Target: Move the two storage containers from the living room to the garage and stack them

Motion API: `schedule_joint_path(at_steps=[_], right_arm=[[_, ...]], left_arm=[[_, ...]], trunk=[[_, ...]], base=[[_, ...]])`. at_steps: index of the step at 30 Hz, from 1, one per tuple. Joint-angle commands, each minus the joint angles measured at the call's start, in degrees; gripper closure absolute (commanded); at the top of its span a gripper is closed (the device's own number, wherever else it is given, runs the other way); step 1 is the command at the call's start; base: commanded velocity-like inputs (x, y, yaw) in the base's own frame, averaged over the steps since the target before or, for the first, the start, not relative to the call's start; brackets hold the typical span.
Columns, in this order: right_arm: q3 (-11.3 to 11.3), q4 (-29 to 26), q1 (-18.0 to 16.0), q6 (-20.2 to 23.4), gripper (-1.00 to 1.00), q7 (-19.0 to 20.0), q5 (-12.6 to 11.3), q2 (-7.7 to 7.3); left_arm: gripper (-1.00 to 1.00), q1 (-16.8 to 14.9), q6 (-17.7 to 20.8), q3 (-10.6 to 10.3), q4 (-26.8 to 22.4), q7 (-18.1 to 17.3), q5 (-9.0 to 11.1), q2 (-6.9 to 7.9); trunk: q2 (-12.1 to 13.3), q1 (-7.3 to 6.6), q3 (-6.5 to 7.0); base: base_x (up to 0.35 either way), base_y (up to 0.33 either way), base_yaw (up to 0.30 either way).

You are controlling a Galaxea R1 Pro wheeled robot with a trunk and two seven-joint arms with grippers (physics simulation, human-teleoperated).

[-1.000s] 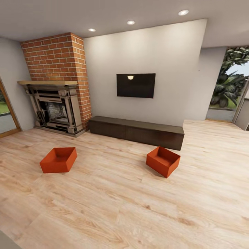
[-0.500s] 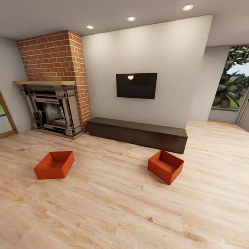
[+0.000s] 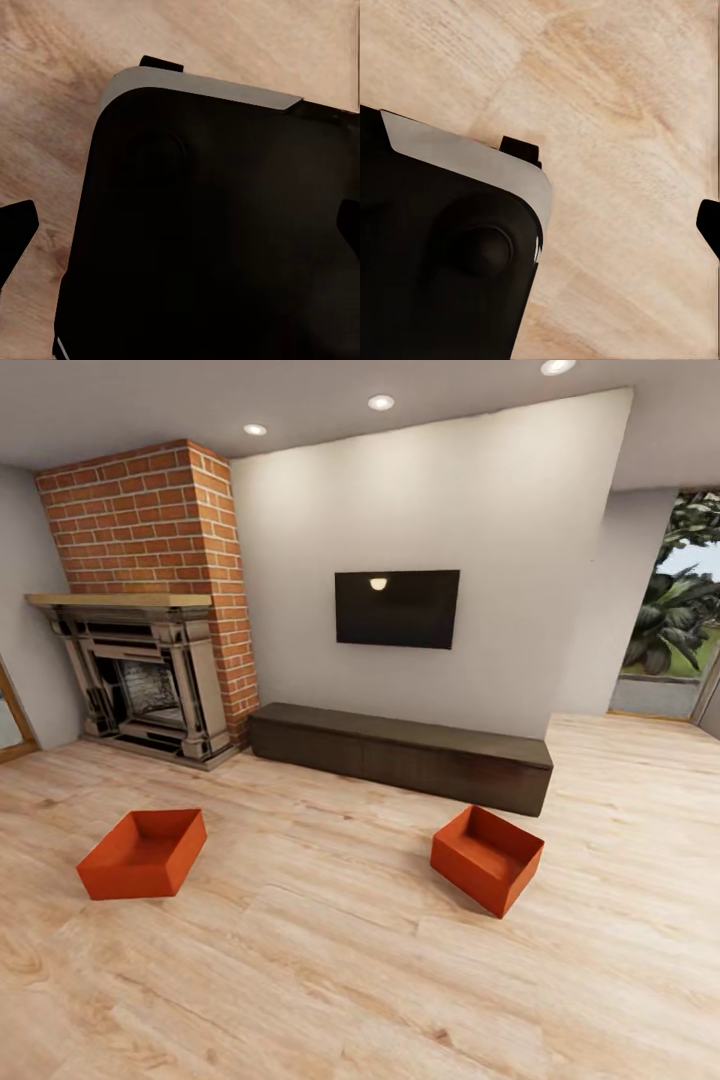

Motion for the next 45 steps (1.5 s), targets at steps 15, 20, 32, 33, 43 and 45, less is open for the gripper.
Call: schedule_joint_path(at_steps=[15, 20, 32, 33, 43, 45], right_arm=[[0.49, 0.13, -0.04, -0.29, -1.0, -0.04, -0.51, -0.02], [0.49, 0.13, -0.04, -0.29, -1.0, -0.04, -0.53, 0.01], [0.49, 0.13, -0.04, -0.34, -1.0, -0.04, -0.51, 0.02], [0.49, 0.13, -0.04, -0.35, -1.0, -0.04, -0.51, 0.02], [0.49, 0.13, -0.04, -0.37, -1.0, -0.04, -0.51, -0.02], [0.49, 0.13, -0.04, -0.37, -1.0, -0.04, -0.51, -0.05]], left_arm=[[-1.0, -0.01, -0.14, 0.0, -0.02, 0.05, 0.26, -0.01], [-1.0, -0.01, -0.14, 0.01, -0.02, 0.05, 0.26, -0.01], [-1.0, -0.01, -0.14, 0.02, -0.02, 0.05, 0.26, -0.01], [-1.0, -0.01, -0.14, 0.01, -0.02, 0.05, 0.26, -0.01], [-1.0, -0.01, -0.14, 0.0, -0.02, 0.05, 0.26, -0.01], [-1.0, -0.01, -0.14, 0.04, -0.02, 0.05, 0.26, -0.01]], trunk=[[-0.02, 0.03, -0.05], [-0.02, 0.03, -0.05], [-0.02, 0.03, -0.05], [-0.02, 0.03, -0.05], [-0.02, 0.03, -0.05], [-0.02, 0.03, -0.05]], base=[[0.326, 0.0, 0.0], [0.326, 0.0, 0.0], [0.326, 0.0, 0.0], [0.326, 0.0, 0.0], [0.326, 0.0, 0.0], [0.326, 0.0, 0.0]])
